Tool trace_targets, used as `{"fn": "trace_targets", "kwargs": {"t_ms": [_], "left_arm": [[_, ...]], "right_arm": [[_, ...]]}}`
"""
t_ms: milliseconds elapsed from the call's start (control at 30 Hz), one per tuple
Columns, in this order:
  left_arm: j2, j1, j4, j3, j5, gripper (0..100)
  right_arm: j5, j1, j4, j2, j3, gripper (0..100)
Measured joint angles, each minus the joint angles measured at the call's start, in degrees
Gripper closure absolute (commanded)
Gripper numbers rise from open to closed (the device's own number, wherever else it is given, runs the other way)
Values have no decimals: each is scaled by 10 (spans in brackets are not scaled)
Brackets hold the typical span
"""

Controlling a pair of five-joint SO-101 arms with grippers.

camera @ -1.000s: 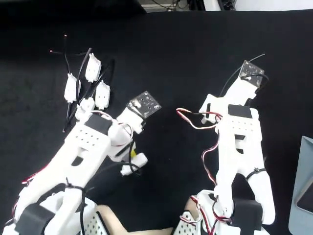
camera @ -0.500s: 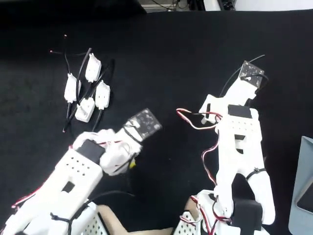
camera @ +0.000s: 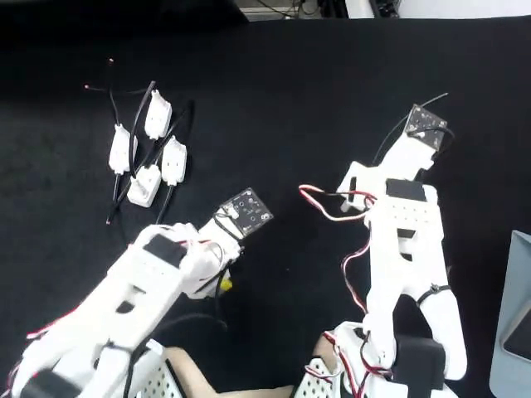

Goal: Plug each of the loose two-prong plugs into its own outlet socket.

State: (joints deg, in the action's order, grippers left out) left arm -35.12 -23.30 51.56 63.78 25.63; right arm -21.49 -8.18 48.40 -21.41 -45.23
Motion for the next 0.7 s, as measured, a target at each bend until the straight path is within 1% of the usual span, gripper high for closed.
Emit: {"fn": "trace_targets", "kwargs": {"t_ms": [133,267,367,567,633,700], "left_arm": [[95,18,-6,-50,0,761],[173,42,-5,-91,-2,835],[178,61,-6,-109,-2,876],[156,60,-5,-114,-1,964],[131,50,4,-114,-2,949],[105,30,25,-114,-2,905]], "right_arm": [[0,0,-33,0,-19,985],[0,0,-45,0,-24,985],[0,0,-47,0,-24,985],[0,0,-47,0,-24,985],[0,0,-47,0,-24,985],[0,0,-47,0,-24,985]]}}
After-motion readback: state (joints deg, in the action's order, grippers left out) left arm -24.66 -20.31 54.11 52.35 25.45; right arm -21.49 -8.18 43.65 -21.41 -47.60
